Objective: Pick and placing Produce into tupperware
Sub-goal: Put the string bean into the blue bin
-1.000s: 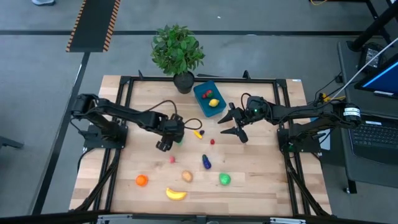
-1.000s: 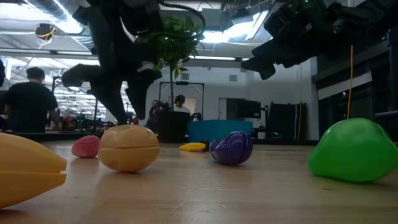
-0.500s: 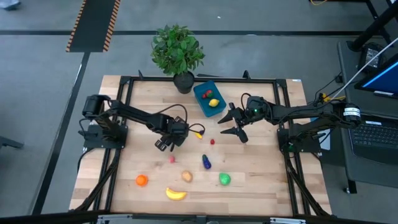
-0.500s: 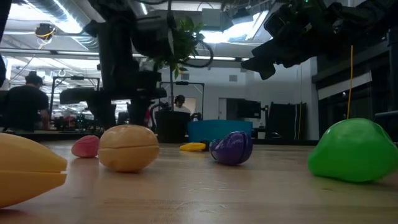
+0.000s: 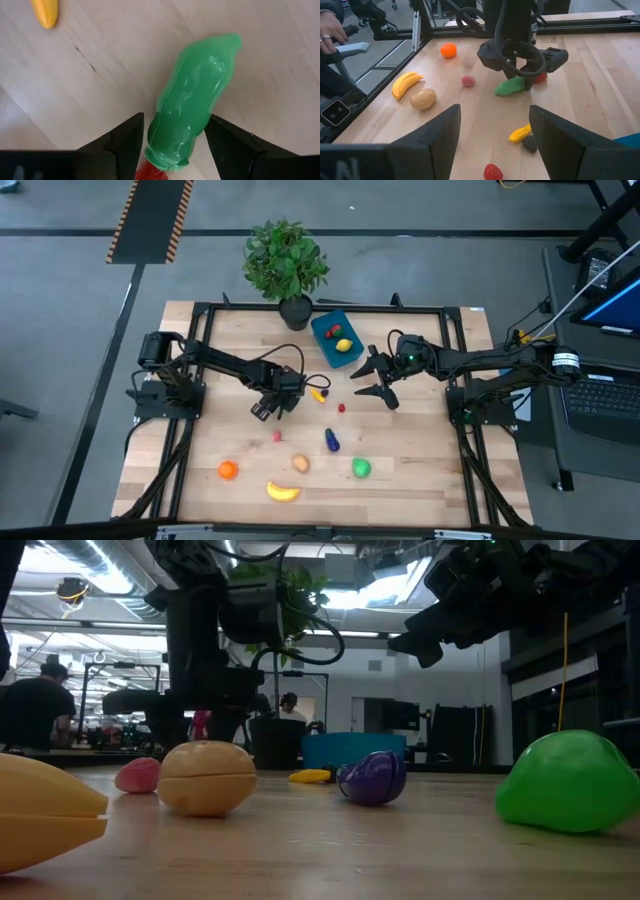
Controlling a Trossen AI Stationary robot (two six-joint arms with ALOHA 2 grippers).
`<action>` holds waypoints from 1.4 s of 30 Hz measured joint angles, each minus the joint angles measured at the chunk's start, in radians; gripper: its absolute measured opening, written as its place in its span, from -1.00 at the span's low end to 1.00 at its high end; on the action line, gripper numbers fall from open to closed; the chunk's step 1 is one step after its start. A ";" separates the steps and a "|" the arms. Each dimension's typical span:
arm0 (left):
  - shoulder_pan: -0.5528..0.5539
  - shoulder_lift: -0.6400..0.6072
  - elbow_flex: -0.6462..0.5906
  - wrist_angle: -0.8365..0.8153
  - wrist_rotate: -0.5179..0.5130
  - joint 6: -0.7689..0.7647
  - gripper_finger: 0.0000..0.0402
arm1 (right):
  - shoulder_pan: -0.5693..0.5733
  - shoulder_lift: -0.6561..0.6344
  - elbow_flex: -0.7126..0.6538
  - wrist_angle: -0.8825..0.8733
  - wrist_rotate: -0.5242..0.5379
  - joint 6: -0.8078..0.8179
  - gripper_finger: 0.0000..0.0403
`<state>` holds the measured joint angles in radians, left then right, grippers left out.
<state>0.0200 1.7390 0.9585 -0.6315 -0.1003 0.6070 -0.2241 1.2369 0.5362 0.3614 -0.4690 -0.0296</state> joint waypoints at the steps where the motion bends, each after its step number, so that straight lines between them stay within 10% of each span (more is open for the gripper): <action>1: 0.000 0.000 0.000 0.000 0.001 -0.014 0.03 | 0.000 0.000 0.000 0.000 0.000 0.000 0.18; 16: -0.002 0.002 -0.002 0.007 0.012 -0.219 -0.45 | 0.000 0.000 0.000 0.000 0.000 -0.001 0.18; 42: -0.002 -0.017 0.058 -0.002 0.012 -0.313 -0.45 | 0.000 0.000 0.000 0.000 0.000 0.000 0.18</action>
<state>0.0177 1.7223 1.0167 -0.6340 -0.0879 0.2937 -0.2241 1.2373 0.5365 0.3611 -0.4692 -0.0299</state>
